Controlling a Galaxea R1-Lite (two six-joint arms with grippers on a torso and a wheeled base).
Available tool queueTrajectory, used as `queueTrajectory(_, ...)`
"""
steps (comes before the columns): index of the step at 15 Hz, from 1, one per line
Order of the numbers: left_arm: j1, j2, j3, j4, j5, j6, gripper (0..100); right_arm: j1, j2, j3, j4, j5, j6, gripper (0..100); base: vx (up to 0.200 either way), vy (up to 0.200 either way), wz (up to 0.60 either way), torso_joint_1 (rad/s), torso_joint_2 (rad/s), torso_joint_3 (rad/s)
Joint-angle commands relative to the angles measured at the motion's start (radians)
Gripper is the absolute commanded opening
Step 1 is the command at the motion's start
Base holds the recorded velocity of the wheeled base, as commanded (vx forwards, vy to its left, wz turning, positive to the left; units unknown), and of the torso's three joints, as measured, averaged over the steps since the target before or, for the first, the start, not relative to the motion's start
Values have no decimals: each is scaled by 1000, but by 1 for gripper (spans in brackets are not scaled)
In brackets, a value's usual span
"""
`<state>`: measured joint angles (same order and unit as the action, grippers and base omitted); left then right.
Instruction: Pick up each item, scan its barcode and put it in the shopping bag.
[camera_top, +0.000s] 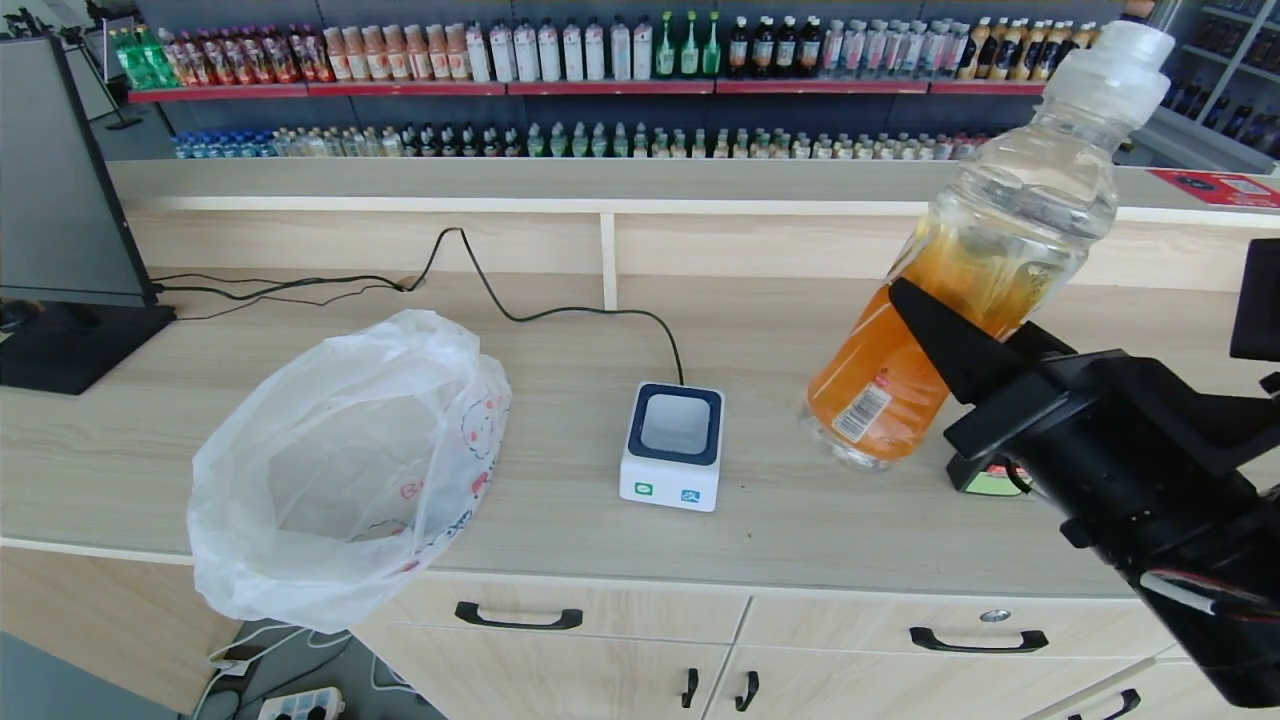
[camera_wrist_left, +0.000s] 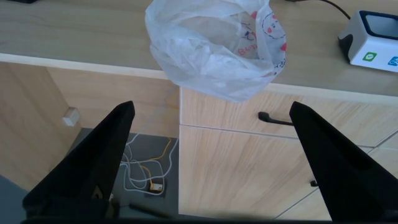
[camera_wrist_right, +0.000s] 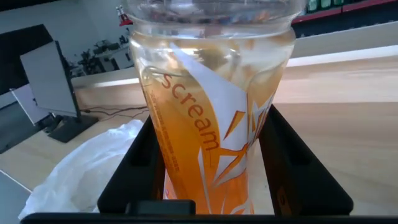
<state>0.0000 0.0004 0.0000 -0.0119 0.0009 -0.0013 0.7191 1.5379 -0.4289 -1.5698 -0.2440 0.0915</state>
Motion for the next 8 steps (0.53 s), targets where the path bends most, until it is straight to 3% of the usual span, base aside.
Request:
queueTrajectory(1,-2,0,0,0,1,0,100,83,-25,6,-1,5,30,0,0,0,0,0,0,0)
queueTrajectory(6,0,0,0,0,1,0,100,237,-53,-39,-1,17,85,0,0,0,0,0,0,0)
queueTrajectory(8,-2,0,0,0,1,0,100,250,-67,-48,-1,49,116,0,0,0,0,0,0,0)
